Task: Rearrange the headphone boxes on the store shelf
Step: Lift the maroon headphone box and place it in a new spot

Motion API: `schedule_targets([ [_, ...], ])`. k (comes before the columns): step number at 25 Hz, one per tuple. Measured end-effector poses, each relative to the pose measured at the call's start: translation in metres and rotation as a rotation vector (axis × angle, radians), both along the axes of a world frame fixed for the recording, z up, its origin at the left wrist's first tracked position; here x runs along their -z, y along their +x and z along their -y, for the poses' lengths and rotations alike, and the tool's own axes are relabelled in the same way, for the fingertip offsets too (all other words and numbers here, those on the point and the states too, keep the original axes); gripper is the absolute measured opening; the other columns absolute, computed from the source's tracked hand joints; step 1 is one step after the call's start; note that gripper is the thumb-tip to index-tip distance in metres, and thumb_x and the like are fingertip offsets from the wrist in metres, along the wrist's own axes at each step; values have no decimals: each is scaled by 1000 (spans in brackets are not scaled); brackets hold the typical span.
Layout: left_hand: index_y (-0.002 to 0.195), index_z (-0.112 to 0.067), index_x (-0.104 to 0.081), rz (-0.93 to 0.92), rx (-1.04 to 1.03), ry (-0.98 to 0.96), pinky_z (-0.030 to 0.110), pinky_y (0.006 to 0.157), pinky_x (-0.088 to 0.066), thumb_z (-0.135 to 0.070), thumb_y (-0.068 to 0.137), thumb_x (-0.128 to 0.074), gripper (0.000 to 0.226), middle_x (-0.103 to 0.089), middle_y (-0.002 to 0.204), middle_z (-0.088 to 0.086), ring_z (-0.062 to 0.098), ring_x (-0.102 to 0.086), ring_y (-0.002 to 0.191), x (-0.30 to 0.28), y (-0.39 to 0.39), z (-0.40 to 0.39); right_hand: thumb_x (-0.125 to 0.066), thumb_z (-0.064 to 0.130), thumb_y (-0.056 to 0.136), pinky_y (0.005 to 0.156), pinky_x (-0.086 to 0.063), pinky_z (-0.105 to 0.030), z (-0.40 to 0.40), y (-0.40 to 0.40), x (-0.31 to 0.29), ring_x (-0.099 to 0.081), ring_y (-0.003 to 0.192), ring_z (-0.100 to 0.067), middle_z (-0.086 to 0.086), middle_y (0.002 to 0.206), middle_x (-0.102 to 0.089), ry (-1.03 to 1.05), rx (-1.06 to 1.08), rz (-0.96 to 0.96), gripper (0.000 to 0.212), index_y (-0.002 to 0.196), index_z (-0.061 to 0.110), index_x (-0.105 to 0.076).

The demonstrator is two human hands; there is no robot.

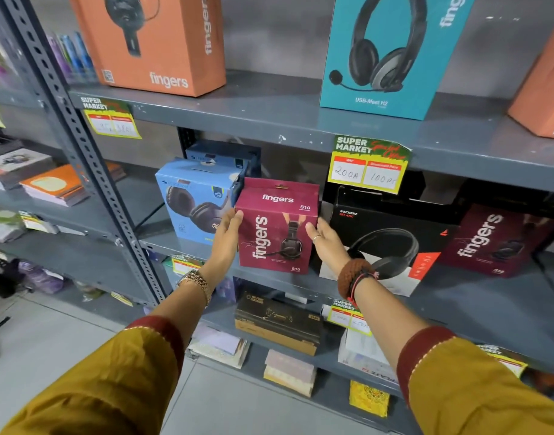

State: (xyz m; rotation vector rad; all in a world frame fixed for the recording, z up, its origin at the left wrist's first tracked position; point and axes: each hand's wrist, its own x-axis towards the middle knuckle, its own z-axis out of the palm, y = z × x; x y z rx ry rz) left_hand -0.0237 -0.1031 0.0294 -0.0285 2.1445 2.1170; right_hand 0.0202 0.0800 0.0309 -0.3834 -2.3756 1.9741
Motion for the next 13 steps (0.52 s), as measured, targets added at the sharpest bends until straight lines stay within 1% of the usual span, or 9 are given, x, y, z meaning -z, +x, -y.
schedule_targets([
  [2,140,-20,-36,-23,-7,27,5,65,-39,-32,99,-32,42,-48,125,-5,3,-50,101,3,6,0,-37,26,97,100,-21,-18,5,9,-1,-26,140,-15,-3,153,-29,-2,-4,-24,53,146,15,-20],
  [3,140,-23,-36,-35,-20,43,7,69,-38,-32,99,-30,42,-46,127,-6,4,-47,107,4,11,1,-37,27,97,99,-21,-18,6,15,-1,-26,140,-15,-3,153,-28,-13,6,-31,53,146,16,-20],
  [4,139,-24,-37,-44,-40,56,7,70,-37,-32,99,-28,42,-45,126,-9,3,-46,108,7,15,3,-38,28,96,99,-21,-18,7,21,-2,-26,140,-15,-3,153,-28,-31,17,-29,54,146,16,-20],
  [6,136,-27,-42,-83,-70,82,1,72,-42,-29,99,-27,40,-48,123,-14,-10,-52,99,12,33,6,-39,31,96,100,-21,-18,5,38,-3,-27,140,-15,-2,154,-27,-80,23,-22,54,145,16,-22],
  [8,128,-31,-49,-130,-87,101,5,83,-47,-20,99,-29,37,-57,117,-18,-20,-57,90,16,53,5,-40,33,95,106,-23,-20,3,58,-3,-28,139,-14,0,154,-28,-120,23,-20,54,144,18,-24],
  [9,121,-32,-52,-148,-82,114,8,84,-49,-14,98,-29,37,-62,110,-22,-21,-59,87,14,66,2,-40,35,95,109,-24,-23,0,69,-2,-29,139,-14,2,153,-28,-133,27,-22,54,144,20,-25],
  [11,108,-36,-55,-176,-67,122,13,76,-52,-5,95,-27,44,-70,91,-28,-17,-63,85,13,90,-5,-40,38,94,112,-26,-29,-9,94,0,-32,138,-15,3,152,-31,-156,23,-29,54,144,24,-27],
  [12,106,-38,-57,-181,-70,120,14,77,-51,-3,93,-27,48,-71,91,-29,-13,-64,89,15,101,-9,-41,39,93,113,-27,-30,-15,107,1,-33,138,-16,2,151,-32,-170,19,-28,53,143,25,-28],
  [13,109,-37,-59,-192,-73,126,18,82,-51,-4,91,-28,49,-72,100,-25,-7,-64,98,18,113,-14,-41,39,93,114,-28,-32,-22,121,2,-35,137,-17,2,150,-34,-188,19,-27,52,142,26,-29],
])
